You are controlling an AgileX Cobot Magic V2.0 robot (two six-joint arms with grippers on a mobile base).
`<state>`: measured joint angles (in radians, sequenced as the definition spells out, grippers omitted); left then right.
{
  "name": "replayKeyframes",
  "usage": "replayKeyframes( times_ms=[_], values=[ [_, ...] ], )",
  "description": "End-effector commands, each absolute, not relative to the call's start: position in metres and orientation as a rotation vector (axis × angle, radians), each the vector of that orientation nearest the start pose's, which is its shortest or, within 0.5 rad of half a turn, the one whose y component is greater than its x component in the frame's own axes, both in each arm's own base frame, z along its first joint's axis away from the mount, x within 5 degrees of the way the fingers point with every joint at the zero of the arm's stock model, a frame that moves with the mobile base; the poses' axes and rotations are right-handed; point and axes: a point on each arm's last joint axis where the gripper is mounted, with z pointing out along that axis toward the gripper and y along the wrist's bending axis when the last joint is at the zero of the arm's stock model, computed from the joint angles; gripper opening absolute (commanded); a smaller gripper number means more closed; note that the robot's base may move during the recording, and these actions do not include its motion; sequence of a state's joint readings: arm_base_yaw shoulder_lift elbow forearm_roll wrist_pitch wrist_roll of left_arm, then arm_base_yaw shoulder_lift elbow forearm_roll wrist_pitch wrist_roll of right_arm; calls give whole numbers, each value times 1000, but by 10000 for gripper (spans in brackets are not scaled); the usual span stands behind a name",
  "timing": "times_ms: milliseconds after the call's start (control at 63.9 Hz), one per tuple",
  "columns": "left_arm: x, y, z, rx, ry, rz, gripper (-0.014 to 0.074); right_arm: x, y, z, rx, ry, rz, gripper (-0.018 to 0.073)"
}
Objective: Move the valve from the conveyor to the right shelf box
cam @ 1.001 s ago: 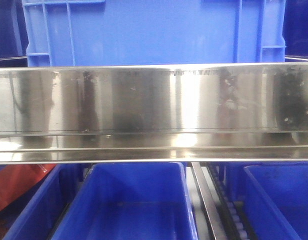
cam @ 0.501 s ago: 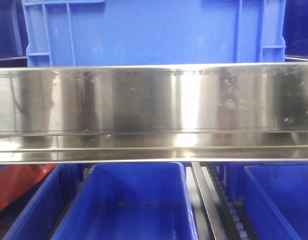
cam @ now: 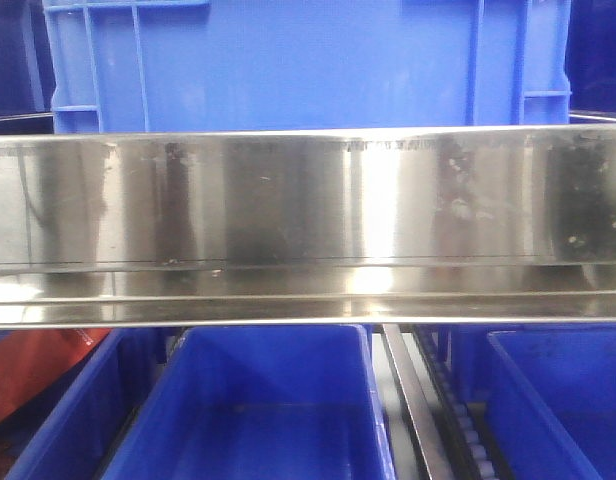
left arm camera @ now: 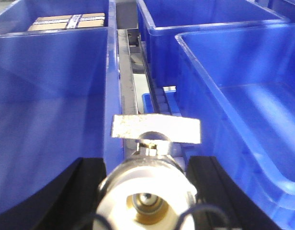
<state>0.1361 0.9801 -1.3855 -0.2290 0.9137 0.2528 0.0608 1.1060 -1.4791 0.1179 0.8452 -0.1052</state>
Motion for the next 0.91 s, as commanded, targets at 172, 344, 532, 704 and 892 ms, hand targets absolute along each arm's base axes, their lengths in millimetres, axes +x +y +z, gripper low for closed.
replayKeyframes(
  times_ms=[172,344,532,704,892],
  values=[
    [210,-40,517,309,1849,-198,-111,206,41,538,-211,1730,194,-153],
    [249,-85,525,453,1833,-304,-111,225,78,544,-333,1719,296,-153],
    [290,-133,505,571,1873,-368,-111,257,126,525,-454,1770,383,-153],
    [329,-162,468,618,1958,-379,-111,295,166,491,-515,1818,419,-153],
    [357,-172,431,650,2061,-338,-111,329,187,453,-535,1900,411,-153]
  ],
)
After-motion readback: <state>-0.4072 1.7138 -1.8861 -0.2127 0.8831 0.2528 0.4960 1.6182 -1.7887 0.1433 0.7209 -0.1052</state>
